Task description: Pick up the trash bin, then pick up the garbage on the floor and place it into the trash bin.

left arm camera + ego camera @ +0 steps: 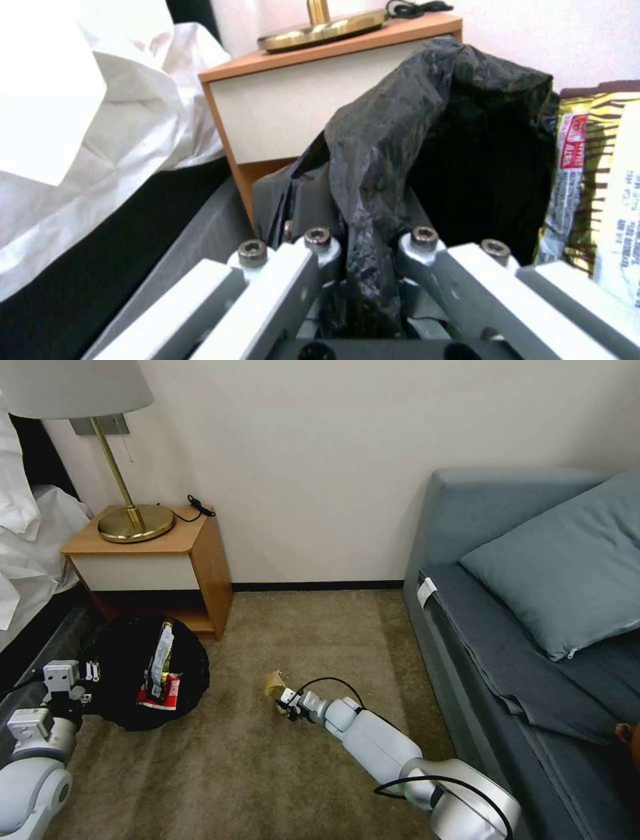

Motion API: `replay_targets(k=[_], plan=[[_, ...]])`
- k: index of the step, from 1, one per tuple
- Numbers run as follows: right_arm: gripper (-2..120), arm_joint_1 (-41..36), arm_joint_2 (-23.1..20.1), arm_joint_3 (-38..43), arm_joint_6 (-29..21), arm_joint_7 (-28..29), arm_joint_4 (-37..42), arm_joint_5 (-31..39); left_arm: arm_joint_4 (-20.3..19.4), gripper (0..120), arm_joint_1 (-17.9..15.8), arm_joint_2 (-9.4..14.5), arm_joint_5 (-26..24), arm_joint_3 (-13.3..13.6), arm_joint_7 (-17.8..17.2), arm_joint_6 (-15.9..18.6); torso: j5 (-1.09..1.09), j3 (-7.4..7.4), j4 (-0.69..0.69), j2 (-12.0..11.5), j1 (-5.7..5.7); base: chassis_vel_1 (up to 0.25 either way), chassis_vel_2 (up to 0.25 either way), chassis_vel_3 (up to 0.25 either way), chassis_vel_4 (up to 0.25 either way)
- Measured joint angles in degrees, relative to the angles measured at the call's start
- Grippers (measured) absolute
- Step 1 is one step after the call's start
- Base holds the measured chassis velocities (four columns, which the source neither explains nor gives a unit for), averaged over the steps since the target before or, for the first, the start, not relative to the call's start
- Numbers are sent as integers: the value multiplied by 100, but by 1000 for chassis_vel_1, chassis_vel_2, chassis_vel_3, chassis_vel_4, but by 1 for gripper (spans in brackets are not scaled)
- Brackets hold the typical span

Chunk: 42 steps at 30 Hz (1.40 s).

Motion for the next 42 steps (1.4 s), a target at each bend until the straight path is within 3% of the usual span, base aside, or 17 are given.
replay_targets(k=[4,6,13,16,19,21,28,35,42], plan=[[0,-2,-38,15,-4,21,116,60,31,5,-25,4,-4,12,0,0,2,0,1,0,0,0,0,0,0],[0,27,-321,142,53,40,670,150,101,5,-154,0,-17,123,0,6,2,0,-2,0,0,0,0,0,0],[0,138,-703,436,163,27,1570,582,28,5,-307,-33,-115,335,-10,48,1,0,-2,0,0,0,0,0,0],[0,210,-959,429,-51,55,2540,1426,-35,5,-417,-69,-212,457,-30,65,2,0,-2,0,0,0,0,0,0],[0,234,-1020,396,-134,55,2816,1653,-61,5,-439,-77,-243,489,-35,72,2,0,-2,0,0,0,0,0,0],[0,325,-1169,225,-438,101,3607,2333,-121,5,-491,-107,-315,571,-37,85,1,0,-1,0,0,0,0,0,0],[0,350,-1309,-218,-1045,225,4785,3113,-131,5,-563,-197,-361,672,-55,79,1,0,-1,0,0,0,0,0,0],[0,316,-1245,-663,-1263,332,5132,3512,-52,5,-570,-219,-397,683,-54,27,1,0,-1,0,0,0,0,0,0],[0,198,-945,-1197,-1208,322,4760,3621,-54,5,-507,-280,-439,695,-39,-30,0,0,0,0,0,0,0,0,0]])
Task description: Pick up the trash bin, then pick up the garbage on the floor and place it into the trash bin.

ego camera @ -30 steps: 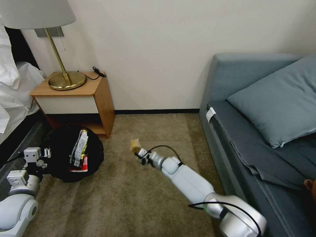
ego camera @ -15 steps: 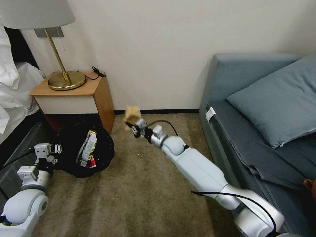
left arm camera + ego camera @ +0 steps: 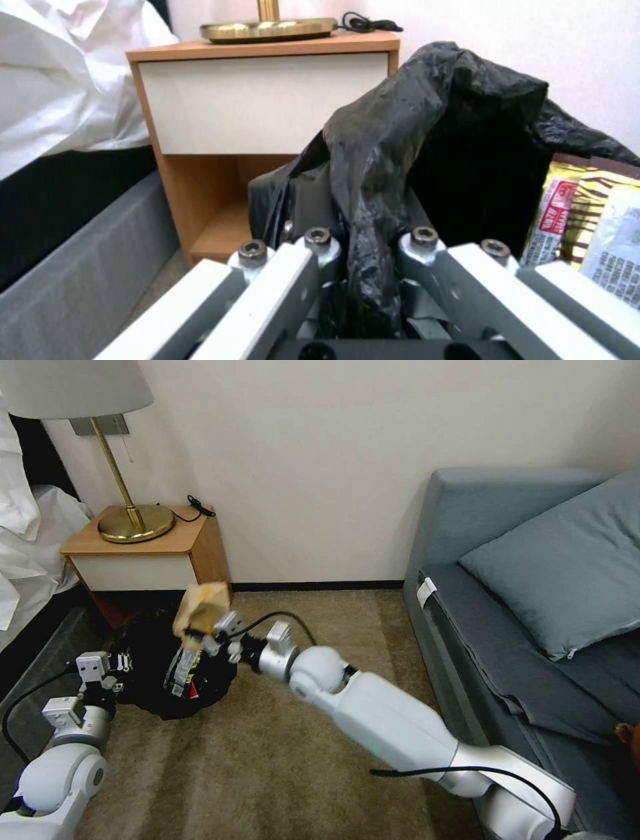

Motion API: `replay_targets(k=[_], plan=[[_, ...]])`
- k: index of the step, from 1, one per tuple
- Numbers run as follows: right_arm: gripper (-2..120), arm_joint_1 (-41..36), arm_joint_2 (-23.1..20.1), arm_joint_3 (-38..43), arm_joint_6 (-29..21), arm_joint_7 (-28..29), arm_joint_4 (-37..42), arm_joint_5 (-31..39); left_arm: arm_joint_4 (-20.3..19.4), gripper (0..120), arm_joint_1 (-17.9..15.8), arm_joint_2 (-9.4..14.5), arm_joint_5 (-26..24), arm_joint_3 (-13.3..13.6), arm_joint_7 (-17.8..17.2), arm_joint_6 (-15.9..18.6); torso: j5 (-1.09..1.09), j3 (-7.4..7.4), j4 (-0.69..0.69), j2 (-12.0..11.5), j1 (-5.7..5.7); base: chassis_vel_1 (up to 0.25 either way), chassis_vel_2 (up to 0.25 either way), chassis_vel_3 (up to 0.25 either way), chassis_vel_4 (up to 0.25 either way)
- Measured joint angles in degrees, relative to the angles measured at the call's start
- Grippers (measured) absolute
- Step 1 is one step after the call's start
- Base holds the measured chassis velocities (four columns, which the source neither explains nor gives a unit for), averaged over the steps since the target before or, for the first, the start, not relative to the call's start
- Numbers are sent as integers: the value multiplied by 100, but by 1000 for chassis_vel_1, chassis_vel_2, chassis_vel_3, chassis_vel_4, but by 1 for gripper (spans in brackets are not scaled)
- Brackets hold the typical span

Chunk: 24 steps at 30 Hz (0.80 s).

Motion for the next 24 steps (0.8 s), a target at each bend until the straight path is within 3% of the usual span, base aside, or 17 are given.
replay_targets(k=[4,9,11,18,21,24], plan=[[0,105,354,-247,89,-44,-621,-163,45,5,-109,-74,32,144,-12,16,0,0,0,0,0,0,0,0,0],[4,137,486,-333,143,16,-976,-317,-7,5,-123,-102,81,209,-43,46,-1,0,-2,0,0,0,0,0,0],[18,94,552,-364,176,200,-1171,-476,-100,5,-89,-102,107,216,-68,63,1,0,-1,0,0,0,0,0,0],[34,51,518,-343,82,273,-1237,-585,-114,5,-96,-102,113,216,-81,74,1,0,-1,0,0,0,0,0,0],[54,34,443,-329,1,284,-1134,-632,-34,5,-136,-126,140,275,-83,75,0,0,-1,0,0,0,0,0,0],[63,71,405,-325,8,281,-1105,-686,-9,5,-155,-145,152,292,-83,75,1,0,-1,0,0,0,0,0,0]])
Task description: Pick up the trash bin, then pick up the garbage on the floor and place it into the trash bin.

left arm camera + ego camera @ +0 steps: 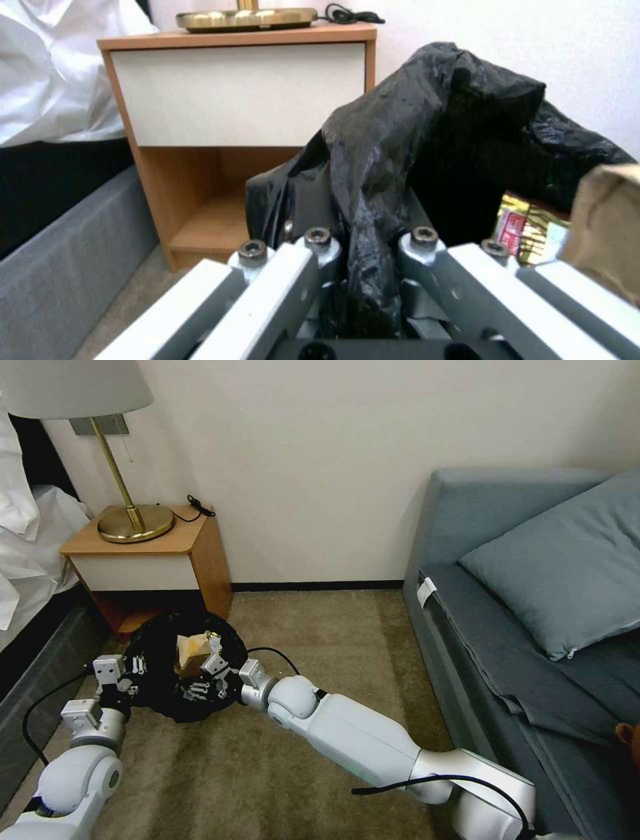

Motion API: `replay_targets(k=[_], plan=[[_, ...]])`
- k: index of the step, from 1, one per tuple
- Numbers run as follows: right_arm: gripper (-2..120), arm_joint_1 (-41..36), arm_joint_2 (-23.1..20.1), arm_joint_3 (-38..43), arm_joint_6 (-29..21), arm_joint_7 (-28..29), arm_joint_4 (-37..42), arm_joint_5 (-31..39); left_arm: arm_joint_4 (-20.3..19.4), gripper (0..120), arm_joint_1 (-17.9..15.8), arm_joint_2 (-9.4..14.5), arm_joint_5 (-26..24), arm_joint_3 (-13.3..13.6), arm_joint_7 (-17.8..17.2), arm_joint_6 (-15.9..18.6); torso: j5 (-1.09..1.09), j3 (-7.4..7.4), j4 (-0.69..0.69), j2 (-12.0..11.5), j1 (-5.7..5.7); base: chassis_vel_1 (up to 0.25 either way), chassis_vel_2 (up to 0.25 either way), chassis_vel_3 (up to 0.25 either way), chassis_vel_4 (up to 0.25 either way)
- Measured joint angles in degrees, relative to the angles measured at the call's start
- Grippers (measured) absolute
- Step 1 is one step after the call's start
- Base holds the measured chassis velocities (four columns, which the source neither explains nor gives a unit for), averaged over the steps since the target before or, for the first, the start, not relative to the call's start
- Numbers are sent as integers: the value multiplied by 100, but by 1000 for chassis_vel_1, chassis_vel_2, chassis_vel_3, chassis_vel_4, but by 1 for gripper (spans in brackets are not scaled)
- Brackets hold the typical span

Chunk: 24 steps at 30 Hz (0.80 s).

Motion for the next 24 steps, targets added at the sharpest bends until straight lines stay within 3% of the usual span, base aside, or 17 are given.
replay_targets(k=[3,5,10,17,22,24], plan=[[70,46,-45,-7,-1,0,63,-11,21,5,-11,-9,2,8,0,-1,0,0,0,0,0,0,0,0,0],[83,219,-206,-64,-48,3,287,-12,92,5,-40,-28,-5,10,0,-11,0,0,-1,0,0,0,0,0,0],[96,408,-353,-85,-108,70,508,4,151,5,-49,-56,-49,2,0,-23,0,0,0,0,0,0,0,0,0],[100,720,-488,-7,-182,153,761,45,232,5,-74,-97,-155,-24,-1,-53,0,0,-1,0,0,0,0,0,0],[100,853,-458,119,-254,295,796,133,235,5,-85,-188,-559,-2,-10,-59,1,0,0,0,0,0,0,0,0],[100,838,-394,136,-257,328,681,127,204,5,-88,-271,-935,34,1,-59,0,0,0,0,0,0,0,0,0]])
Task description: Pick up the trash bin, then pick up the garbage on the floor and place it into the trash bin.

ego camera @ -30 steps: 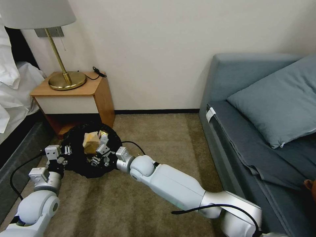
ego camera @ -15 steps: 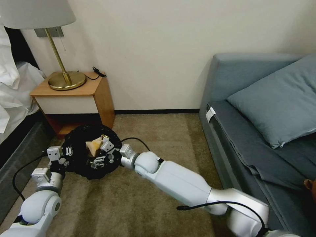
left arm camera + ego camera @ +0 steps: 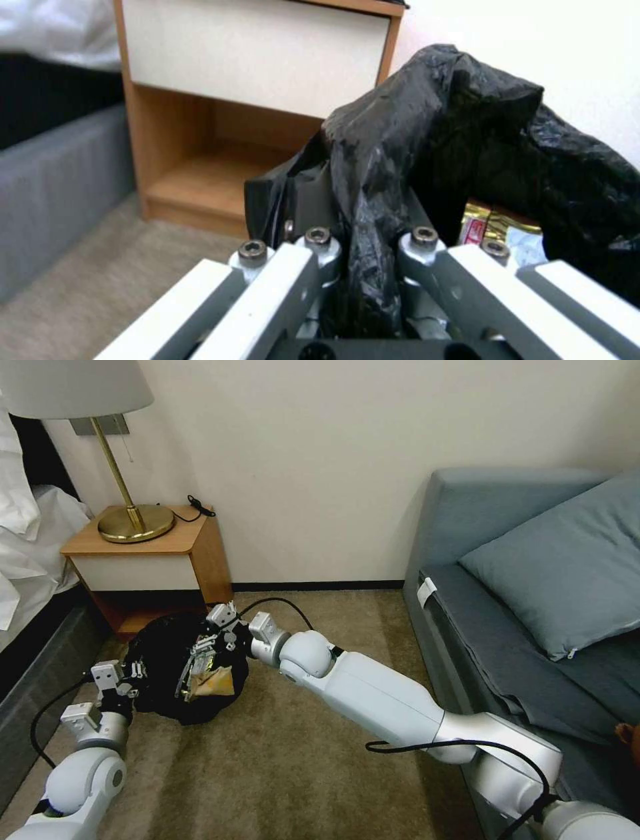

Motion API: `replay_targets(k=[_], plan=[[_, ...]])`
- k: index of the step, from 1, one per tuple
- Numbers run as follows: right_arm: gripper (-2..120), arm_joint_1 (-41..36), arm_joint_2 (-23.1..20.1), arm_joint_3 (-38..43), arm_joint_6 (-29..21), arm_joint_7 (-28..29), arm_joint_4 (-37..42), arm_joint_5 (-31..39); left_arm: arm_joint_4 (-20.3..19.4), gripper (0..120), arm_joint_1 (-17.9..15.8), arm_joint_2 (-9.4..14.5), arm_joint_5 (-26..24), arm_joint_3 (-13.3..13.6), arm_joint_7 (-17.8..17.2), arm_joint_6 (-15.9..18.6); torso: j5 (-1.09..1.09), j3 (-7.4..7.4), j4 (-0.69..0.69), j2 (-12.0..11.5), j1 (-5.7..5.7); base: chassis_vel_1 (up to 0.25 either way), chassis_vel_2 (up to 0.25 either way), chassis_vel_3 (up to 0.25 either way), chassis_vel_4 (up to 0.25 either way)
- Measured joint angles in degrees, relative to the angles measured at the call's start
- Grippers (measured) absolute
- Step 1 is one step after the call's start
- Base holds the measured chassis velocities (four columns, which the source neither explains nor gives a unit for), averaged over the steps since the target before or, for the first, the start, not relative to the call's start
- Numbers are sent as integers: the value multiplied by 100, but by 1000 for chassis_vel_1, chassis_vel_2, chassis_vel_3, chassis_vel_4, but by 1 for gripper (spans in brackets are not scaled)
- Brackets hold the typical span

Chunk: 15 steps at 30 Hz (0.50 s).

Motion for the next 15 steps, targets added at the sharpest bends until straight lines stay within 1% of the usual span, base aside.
replay_targets(k=[3,5,7,9,10,12,13,14,15], plan=[[100,-37,45,33,1,13,-41,-12,-5,5,-8,-36,-119,16,11,0,0,0,0,0,0,0,0,0,0],[100,-94,142,190,4,67,-66,-36,26,5,-57,-157,-343,71,19,0,0,0,1,0,0,0,0,0,0],[100,-94,156,245,6,80,-62,-41,35,5,-65,-185,-367,77,19,0,0,0,0,0,0,0,0,0,0],[100,-69,200,553,16,175,-48,-61,84,5,-80,-330,-413,90,14,-15,0,0,0,0,0,0,0,0,0],[100,-69,200,553,16,175,-48,-61,84,5,-80,-330,-413,90,14,-15,0,0,0,0,0,0,0,0,0],[100,-7,200,920,24,288,-46,-67,136,5,-67,-444,-460,59,-8,-48,0,0,0,0,0,0,0,0,0],[100,-7,200,920,24,288,-46,-67,136,5,-67,-444,-460,59,-8,-48,0,0,0,0,0,0,0,0,0],[100,27,176,1176,30,353,-44,-68,175,5,-58,-508,-526,-24,-57,-64,0,0,0,0,0,0,0,0,0],[100,27,176,1176,30,353,-44,-68,175,5,-58,-508,-526,-24,-57,-64,0,0,0,0,0,0,0,0,0]])
